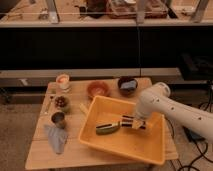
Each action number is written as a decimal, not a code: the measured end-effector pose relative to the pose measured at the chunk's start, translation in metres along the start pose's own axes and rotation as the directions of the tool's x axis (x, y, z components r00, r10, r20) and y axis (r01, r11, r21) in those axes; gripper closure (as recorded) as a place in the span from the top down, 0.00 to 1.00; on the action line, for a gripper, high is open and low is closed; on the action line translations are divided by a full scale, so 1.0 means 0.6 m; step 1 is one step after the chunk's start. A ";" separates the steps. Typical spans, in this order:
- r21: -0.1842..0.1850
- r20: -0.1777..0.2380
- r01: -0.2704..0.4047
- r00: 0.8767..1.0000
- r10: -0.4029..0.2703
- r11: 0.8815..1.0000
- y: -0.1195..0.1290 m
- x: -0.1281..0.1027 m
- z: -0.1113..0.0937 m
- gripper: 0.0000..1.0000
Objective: Wipe tray with eraser
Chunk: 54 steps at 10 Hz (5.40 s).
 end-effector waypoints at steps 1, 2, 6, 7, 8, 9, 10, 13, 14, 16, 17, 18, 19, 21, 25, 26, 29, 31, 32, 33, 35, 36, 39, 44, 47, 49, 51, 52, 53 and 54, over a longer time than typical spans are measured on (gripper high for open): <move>0.002 0.004 0.015 1.000 -0.015 1.000 0.000 -0.013 -0.001 0.11; 0.001 0.013 0.045 0.999 -0.045 0.999 0.004 -0.044 0.004 0.11; 0.005 0.070 0.130 0.989 -0.130 0.992 0.016 -0.166 0.011 0.11; 0.004 0.085 0.144 0.986 -0.144 0.990 0.022 -0.182 0.012 0.11; -0.004 0.099 0.167 0.981 -0.165 0.986 0.037 -0.193 0.015 0.11; -0.012 0.110 0.178 0.978 -0.176 0.984 0.055 -0.196 0.017 0.11; -0.020 0.116 0.187 0.976 -0.184 0.982 0.074 -0.193 0.018 0.11; -0.043 0.130 0.206 0.971 -0.199 0.978 0.138 -0.169 0.007 0.11; -0.050 0.128 0.206 0.972 -0.199 0.977 0.147 -0.156 0.004 0.11; -0.085 0.110 0.204 0.975 -0.194 0.975 0.178 -0.112 0.002 0.11; -0.103 0.102 0.201 0.976 -0.190 0.974 0.186 -0.098 0.010 0.11; -0.120 0.091 0.182 0.981 -0.172 0.976 0.186 -0.074 0.019 0.11; -0.123 0.085 0.164 0.984 -0.154 0.979 0.179 -0.059 0.018 0.11; -0.107 0.072 0.109 0.992 -0.102 0.988 0.144 -0.022 0.010 0.11; -0.035 0.050 0.012 0.999 -0.010 0.999 0.024 0.015 -0.012 0.11; -0.022 0.050 0.000 0.999 0.001 1.000 -0.003 0.008 -0.009 0.11; 0.012 0.067 0.008 0.998 -0.009 1.000 -0.038 -0.037 -0.013 0.11; 0.025 0.090 0.049 0.995 -0.051 0.998 -0.035 -0.098 -0.016 0.11; 0.026 0.109 0.082 0.990 -0.085 0.996 -0.025 -0.139 -0.016 0.11; 0.029 0.122 0.109 0.986 -0.112 0.994 -0.016 -0.166 -0.016 0.11; 0.022 0.152 0.159 0.975 -0.161 0.987 0.013 -0.214 -0.011 0.11; 0.013 0.167 0.179 0.970 -0.179 0.984 0.035 -0.228 -0.007 0.11; -0.018 0.215 0.218 0.954 -0.209 0.976 0.104 -0.225 -0.012 0.11; -0.072 0.196 0.258 0.951 -0.240 0.963 0.208 -0.155 -0.017 0.11; -0.093 0.149 0.213 0.969 -0.198 0.973 0.200 -0.084 -0.011 0.11; -0.083 0.105 0.139 0.986 -0.130 0.987 0.167 -0.020 -0.010 0.11; -0.063 0.071 0.083 0.994 -0.079 0.994 0.116 0.019 -0.009 0.11; -0.050 0.049 0.048 0.998 -0.046 0.998 0.073 0.032 -0.004 0.11; -0.038 0.038 0.030 0.999 -0.029 0.999 0.041 0.036 -0.001 0.11; -0.021 0.029 0.015 0.999 -0.015 1.000 0.005 0.036 0.000 0.11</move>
